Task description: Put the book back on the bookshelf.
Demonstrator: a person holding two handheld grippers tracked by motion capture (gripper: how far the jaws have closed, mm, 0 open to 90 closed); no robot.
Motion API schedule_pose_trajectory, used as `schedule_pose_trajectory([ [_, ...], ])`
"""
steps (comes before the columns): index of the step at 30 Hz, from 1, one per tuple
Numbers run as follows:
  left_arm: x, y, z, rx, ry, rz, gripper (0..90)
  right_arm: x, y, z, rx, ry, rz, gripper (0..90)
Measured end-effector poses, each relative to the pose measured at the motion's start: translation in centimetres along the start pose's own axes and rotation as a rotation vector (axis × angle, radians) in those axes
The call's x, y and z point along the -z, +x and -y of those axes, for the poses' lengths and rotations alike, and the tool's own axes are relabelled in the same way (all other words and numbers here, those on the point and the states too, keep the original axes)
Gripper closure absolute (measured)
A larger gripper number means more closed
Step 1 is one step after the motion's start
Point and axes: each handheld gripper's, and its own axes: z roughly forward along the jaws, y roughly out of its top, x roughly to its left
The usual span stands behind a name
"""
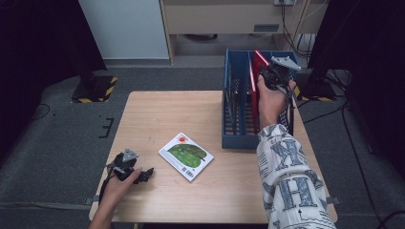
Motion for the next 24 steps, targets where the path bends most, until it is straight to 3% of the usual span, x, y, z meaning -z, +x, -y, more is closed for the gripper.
schedule_pose_trajectory([
  [3,0.0,0.0,0.0,-0.003,0.0,0.0,0.0,0.0,0.1,0.0,-0.031,0.002,-0.001,76.1],
  [9,0.0,0.0,0.0,-0.004,0.001,0.001,0.0,0.8,1.0,-1.1,-0.023,0.006,-0.008,76.0],
  [24,-0.1,0.0,-0.1,-0.002,0.001,0.004,0.0,0.2,0.3,0.5,-0.093,0.019,-0.003,75.2],
])
